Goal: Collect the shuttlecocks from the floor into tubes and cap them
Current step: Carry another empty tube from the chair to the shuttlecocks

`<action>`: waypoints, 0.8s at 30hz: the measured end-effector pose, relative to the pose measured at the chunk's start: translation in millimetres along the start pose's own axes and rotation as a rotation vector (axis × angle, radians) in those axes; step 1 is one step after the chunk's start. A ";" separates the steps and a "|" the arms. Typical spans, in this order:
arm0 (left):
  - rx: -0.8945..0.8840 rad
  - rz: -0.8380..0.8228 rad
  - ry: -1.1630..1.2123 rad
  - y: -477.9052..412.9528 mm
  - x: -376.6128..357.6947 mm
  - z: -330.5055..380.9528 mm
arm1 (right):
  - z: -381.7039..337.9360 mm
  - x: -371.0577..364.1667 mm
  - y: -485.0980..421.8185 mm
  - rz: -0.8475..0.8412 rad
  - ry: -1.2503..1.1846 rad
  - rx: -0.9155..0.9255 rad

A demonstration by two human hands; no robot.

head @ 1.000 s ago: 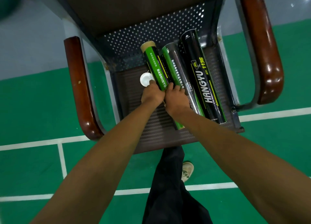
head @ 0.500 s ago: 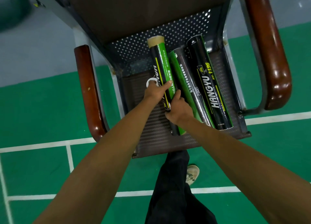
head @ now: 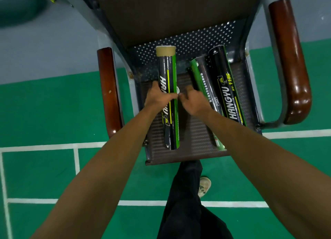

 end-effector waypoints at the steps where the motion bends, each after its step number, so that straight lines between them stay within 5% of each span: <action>1: 0.006 -0.016 0.013 3.1 0.2 -2.7 | -7.2 -1.4 -1.3 -0.008 -0.012 0.013; 6: -0.103 -0.116 0.107 24.6 7.6 41.7 | -44.7 46.1 18.5 0.053 -0.143 0.040; 13: -0.497 -0.202 0.001 96.8 17.0 245.0 | -68.5 239.3 80.9 0.318 -0.216 0.090; 24: -1.213 -0.160 -0.309 386.6 -88.7 523.9 | 27.6 530.9 351.4 0.880 -0.652 0.115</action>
Point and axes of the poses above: each hand's wrist, its own y-axis away from the middle knuckle, its own x-axis out of the back of the hand, z = x × y, the point moved 10 cm from there along -y, towards the middle knuckle, and after that the axes turned 3 degrees about z, right-handed, at the moved point
